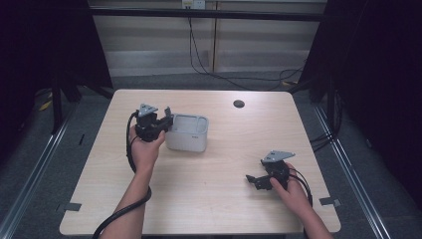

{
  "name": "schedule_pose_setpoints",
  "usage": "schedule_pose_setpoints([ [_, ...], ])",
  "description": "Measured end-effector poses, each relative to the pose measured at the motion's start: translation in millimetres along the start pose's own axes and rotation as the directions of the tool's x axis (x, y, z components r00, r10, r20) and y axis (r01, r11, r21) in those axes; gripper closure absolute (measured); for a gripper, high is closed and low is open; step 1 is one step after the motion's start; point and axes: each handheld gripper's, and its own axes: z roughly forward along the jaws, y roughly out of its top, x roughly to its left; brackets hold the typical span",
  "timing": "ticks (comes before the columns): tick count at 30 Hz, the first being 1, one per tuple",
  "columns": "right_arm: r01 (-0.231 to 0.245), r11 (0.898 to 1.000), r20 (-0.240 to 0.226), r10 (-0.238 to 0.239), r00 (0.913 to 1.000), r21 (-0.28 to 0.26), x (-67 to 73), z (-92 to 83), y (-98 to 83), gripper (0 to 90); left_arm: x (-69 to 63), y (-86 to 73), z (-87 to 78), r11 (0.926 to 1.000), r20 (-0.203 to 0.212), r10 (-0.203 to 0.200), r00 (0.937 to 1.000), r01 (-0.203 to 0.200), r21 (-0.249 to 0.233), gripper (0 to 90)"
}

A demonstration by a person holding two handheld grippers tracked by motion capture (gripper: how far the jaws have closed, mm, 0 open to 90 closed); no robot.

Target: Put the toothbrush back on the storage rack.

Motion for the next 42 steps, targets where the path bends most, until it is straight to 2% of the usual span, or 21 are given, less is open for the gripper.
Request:
schedule_pose_setpoints([
  [27, -0.001, 1.000, 0.000, 0.001, 1.0000, 0.000, 0.0, 0.0, 0.0, 12.9, 1.8, -4.2, -12.6, 0.9997, -0.002, 0.012, 0.9999, -0.012, 0.021, 78.2],
  [42, -0.001, 1.000, 0.000, 0.001, 1.0000, 0.001, 0.0, 0.0, 0.0, 12.9, 8.1, -3.2, -17.9, 0.9999, -0.024, 0.011, 0.9996, -0.011, 0.012, 66.5],
])
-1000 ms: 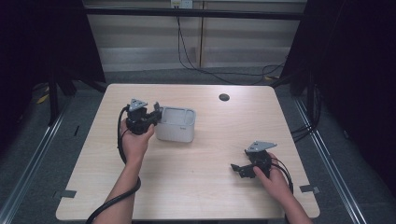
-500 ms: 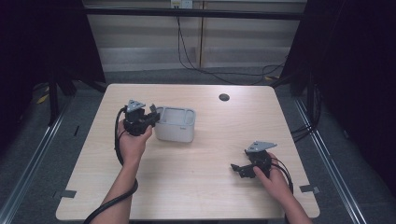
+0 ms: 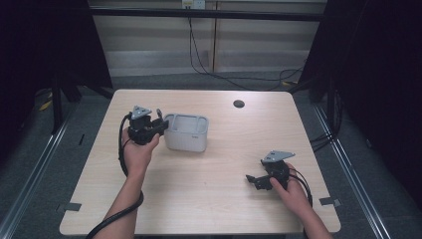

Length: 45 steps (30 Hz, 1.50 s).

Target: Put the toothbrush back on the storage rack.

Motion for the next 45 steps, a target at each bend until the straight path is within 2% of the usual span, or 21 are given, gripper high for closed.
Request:
schedule_pose_setpoints([
  [10, 0.001, 1.000, 0.000, -0.001, 1.0000, -0.001, 0.0, 0.0, 0.0, 12.9, 2.2, -0.5, 0.5, 0.9999, 0.004, -0.009, 1.0000, 0.009, -0.006, 54.4],
  [25, 0.000, 1.000, 0.000, 0.000, 1.0000, 0.000, 0.0, 0.0, 0.0, 12.9, 5.1, -2.3, -0.2, 0.9995, 0.013, -0.030, 0.9995, 0.030, 0.004, 42.1],
  [45, 0.001, 1.000, 0.001, -0.001, 1.0000, 0.000, 0.0, 0.0, 0.0, 12.9, 8.5, -6.5, -11.4, 0.9997, 0.028, -0.023, 0.9994, 0.022, 0.009, 38.9],
])
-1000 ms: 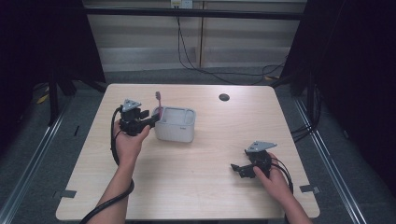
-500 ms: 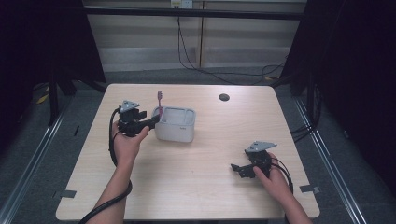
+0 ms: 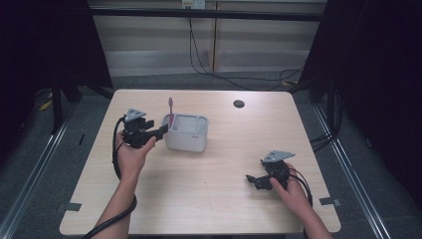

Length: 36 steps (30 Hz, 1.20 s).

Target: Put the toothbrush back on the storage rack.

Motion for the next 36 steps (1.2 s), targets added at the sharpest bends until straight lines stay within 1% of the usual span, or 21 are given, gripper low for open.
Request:
schedule_pose_setpoints([
  [5, 0.000, 1.000, -0.001, 0.000, 1.0000, -0.001, 0.0, 0.1, 0.0, 12.9, -2.1, -1.1, -2.3, 0.9998, 0.007, 0.016, 0.9999, -0.016, 0.011, 38.2],
  [13, 0.000, 1.000, 0.000, 0.000, 1.0000, 0.000, 0.0, 0.0, 0.0, 12.9, -3.6, -6.5, -4.8, 0.9997, 0.022, 0.017, 0.9996, -0.017, 0.016, 37.4],
  [22, 0.000, 1.000, 0.000, 0.000, 1.0000, 0.000, 0.0, 0.0, 0.0, 12.9, -2.1, -17.5, -4.7, 0.9992, 0.041, 0.018, 0.9990, -0.020, 0.036, 34.6],
  [27, 0.000, 1.000, -0.001, 0.000, 1.0000, -0.001, 0.0, 0.1, 0.0, 12.9, -0.1, -22.9, -3.9, 0.9983, 0.042, 0.023, 0.9988, -0.026, 0.053, 32.7],
  [30, -0.001, 1.000, -0.001, 0.001, 1.0000, 0.000, 0.0, 0.0, 0.0, 12.9, 0.9, -25.6, -4.1, 0.9984, 0.044, 0.021, 0.9988, -0.023, 0.052, 31.7],
  [33, 0.000, 1.000, -0.001, 0.000, 1.0000, -0.001, 0.0, 0.1, 0.0, 12.9, 2.0, -27.5, -4.4, 0.9977, 0.046, 0.027, 0.9986, -0.030, 0.060, 31.1],
  [36, 0.000, 1.000, -0.001, 0.000, 1.0000, -0.001, 0.0, 0.1, 0.0, 12.9, 3.1, -29.7, -4.7, 0.9975, 0.055, 0.020, 0.9983, -0.024, 0.067, 30.7],
])
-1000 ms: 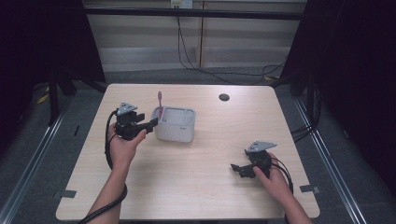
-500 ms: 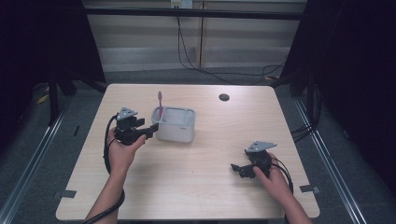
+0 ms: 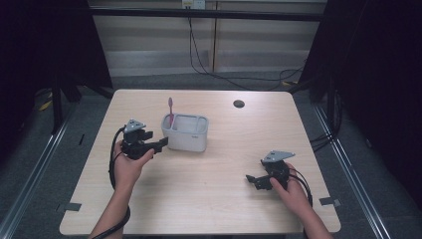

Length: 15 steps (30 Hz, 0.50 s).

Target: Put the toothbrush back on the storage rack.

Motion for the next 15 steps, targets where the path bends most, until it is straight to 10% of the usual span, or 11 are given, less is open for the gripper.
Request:
schedule_pose_setpoints([
  [15, -0.001, 1.000, 0.001, 0.001, 1.0000, 0.001, 0.0, 0.0, 0.0, 12.9, 3.7, -17.9, 3.3, 0.9993, 0.006, -0.005, 1.0000, 0.005, 0.036, 27.8],
])
